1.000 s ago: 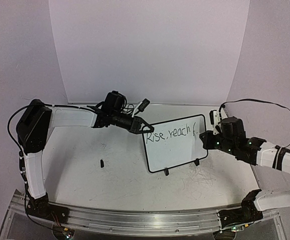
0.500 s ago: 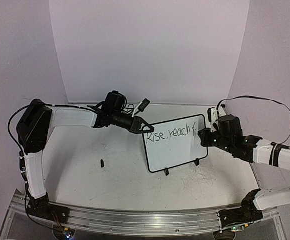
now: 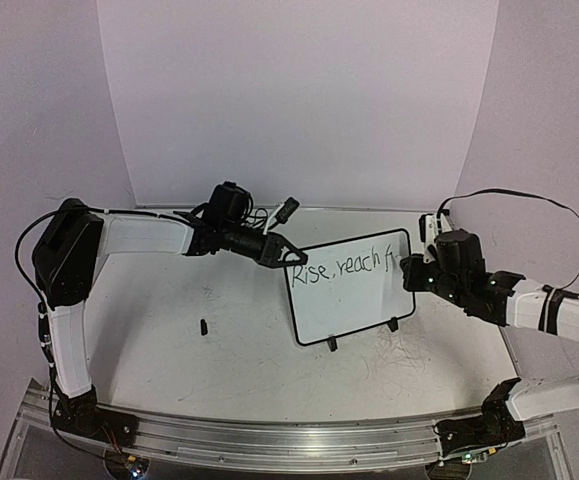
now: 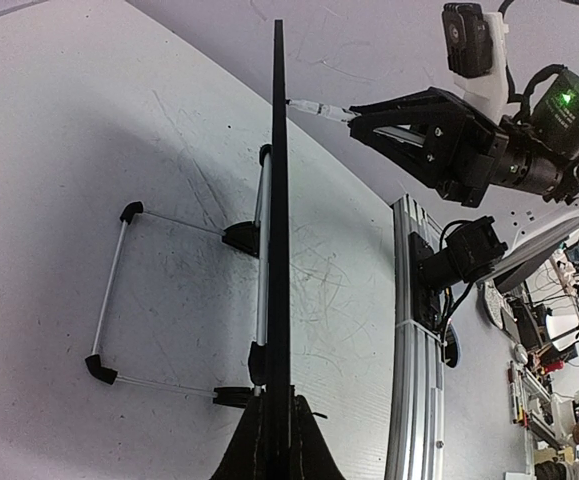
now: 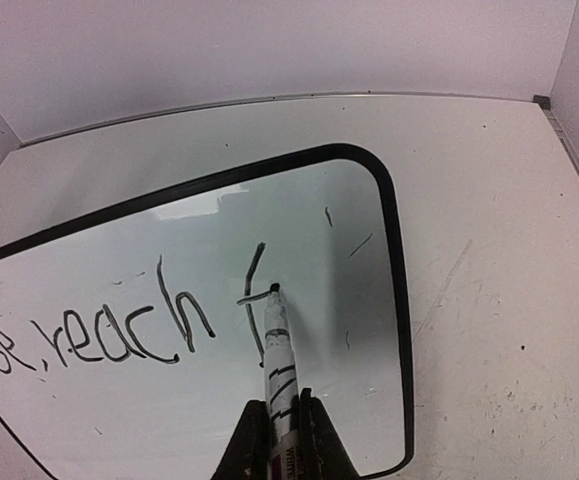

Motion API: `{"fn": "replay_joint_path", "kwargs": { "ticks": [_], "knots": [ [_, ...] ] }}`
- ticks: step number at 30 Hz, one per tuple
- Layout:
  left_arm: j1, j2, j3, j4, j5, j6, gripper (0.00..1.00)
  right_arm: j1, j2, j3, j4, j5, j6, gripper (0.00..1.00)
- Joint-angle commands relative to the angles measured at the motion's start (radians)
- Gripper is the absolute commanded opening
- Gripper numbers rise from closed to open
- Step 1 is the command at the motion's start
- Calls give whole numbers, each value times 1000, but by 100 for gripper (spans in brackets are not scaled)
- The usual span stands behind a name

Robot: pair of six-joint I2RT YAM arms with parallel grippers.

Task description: Write a sentence on the whiteboard

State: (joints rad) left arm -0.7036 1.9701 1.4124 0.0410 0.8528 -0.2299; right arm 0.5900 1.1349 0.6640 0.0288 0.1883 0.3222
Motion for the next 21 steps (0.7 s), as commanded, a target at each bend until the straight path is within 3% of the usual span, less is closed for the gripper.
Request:
{"fn": "replay_joint_path", "kwargs": {
  "ticks": [1, 21],
  "knots": [
    [-21, -37, 5, -35, 26, 24, 0, -3, -63, 11, 31, -6, -1, 0],
    [-20, -40, 6, -35, 26, 24, 0, -12, 20, 8, 18, -1, 9, 0]
  ]
}}
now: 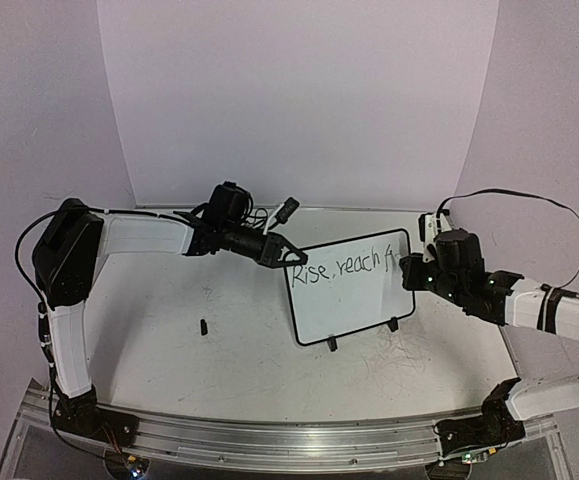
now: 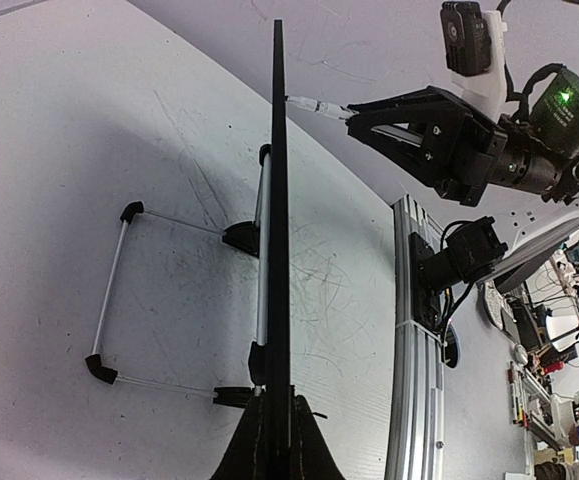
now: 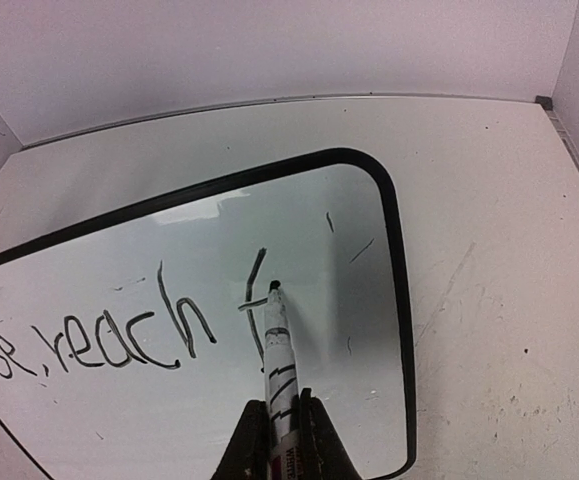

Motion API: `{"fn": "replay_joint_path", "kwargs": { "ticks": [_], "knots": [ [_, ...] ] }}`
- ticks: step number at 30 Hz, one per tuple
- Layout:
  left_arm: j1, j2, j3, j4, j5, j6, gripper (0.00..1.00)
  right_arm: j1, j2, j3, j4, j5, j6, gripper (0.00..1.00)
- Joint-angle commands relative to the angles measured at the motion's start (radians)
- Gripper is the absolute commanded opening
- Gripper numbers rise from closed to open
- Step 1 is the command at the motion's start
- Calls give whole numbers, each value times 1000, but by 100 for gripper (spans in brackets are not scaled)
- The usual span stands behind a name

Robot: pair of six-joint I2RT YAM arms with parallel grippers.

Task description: Write a sentence on the whiteboard

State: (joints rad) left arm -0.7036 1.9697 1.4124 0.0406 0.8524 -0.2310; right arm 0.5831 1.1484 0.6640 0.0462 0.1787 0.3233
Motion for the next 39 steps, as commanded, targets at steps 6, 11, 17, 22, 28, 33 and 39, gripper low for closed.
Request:
{"fn": "replay_joint_path", "kwargs": {
  "ticks": [6, 11, 17, 22, 28, 33, 39],
  "knots": [
    [-20, -38, 6, -34, 28, 25, 0, -5, -9, -6, -38, -6, 16, 0],
    [-20, -36, 7, -34, 27, 25, 0, -5, -19, -15, -58, 5, 28, 0],
    [-20, -34, 7, -34, 27, 25, 0, -5, -29, -10, -76, 23, 30, 0],
    [-20, -36, 6, -34, 27, 25, 0, -5, -29, 1, -82, 39, 28, 0],
    [-20, -38, 6, -34, 31, 25, 0, -5, -27, -3, -53, 68, 22, 0],
    [-20, -40, 5, -34, 27, 27, 0, -5, -12, -6, 18, 70, 14, 0],
    [-20, -39, 6, -34, 29, 27, 0, -5, 10, 3, 50, 67, 5, 0]
  ]
}}
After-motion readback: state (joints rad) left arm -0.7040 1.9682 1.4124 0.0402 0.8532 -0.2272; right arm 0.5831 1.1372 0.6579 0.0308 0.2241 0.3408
